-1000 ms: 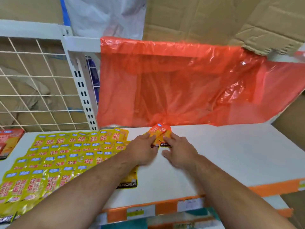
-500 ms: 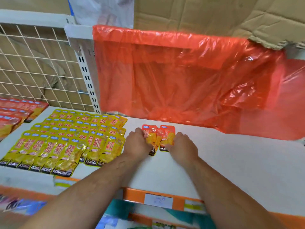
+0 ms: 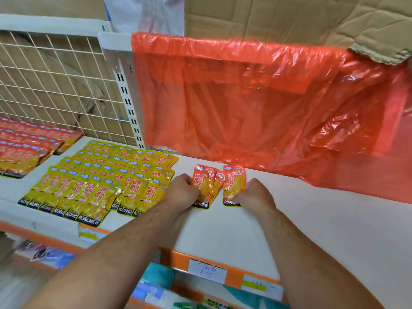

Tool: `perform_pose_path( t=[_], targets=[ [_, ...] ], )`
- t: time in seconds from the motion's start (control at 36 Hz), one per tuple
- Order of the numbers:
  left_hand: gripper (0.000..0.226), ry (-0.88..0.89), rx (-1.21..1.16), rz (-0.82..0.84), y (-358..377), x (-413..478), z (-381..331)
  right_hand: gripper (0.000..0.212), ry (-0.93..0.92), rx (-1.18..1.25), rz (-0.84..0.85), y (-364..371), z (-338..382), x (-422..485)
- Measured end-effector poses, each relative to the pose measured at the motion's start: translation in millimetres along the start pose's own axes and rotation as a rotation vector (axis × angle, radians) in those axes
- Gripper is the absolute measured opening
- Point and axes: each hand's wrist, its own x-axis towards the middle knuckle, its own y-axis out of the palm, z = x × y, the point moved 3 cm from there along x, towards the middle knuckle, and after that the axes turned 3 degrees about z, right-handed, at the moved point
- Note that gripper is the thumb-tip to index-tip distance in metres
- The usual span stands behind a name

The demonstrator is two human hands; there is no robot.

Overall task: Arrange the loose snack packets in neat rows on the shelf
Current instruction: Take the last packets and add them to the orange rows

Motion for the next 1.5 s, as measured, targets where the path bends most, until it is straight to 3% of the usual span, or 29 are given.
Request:
perform_pose_path(
  t=[0.19, 0.36, 0.47, 0.67, 0.83, 0.92, 1.08, 1.19, 1.28, 1.39, 1.5],
  targets=[
    [0.008, -0.022, -0.033, -0.043, -1, 0, -2, 0.030, 0.012, 0.311, -0.097, -2, -12, 8],
    [0.014, -0.084, -0.180, -0.016, -2, -3, -3, 0.020, -0.027, 0.517, -0.015, -4, -15, 3],
    [0.020, -0.122, -0.267, -0.009, -6, -6, -7, 0.013, -0.048, 0.528, 0.035, -8, -9, -5],
    [0.027, -0.110, -0.304, 0.030, -20, -19, -11, 0.028, -0.173, 0.561, 0.114, -2, 10, -31],
    [0.036, -0.077, -0.415, 0.042, -40, -35, -6, 0.012, -0.200, 0.524, 0.160, 17, 36, -43],
    [0.039, -0.076, -0.438, 0.011, -60, -44, 3, 0.018, -0.204, 0.510, 0.149, 30, 52, -48],
    [0.044, -0.089, -0.496, -0.014, -110, -57, 41, 0.021, -0.244, 0.495, 0.170, 66, 94, -72],
    [0.041, -0.082, -0.509, -0.037, -148, -67, 77, 0.005, -0.261, 0.456, 0.171, 96, 125, -95],
    [0.027, -0.075, -0.532, -0.051, -179, -76, 107, 0.010, -0.273, 0.446, 0.167, 121, 151, -117],
    [0.027, -0.078, -0.541, -0.050, -226, -88, 153, 0.030, -0.295, 0.443, 0.201, 164, 187, -152],
    [0.018, -0.105, -0.569, -0.069, -276, -102, 198, 0.022, -0.297, 0.423, 0.241, 215, 223, -183]
  ],
)
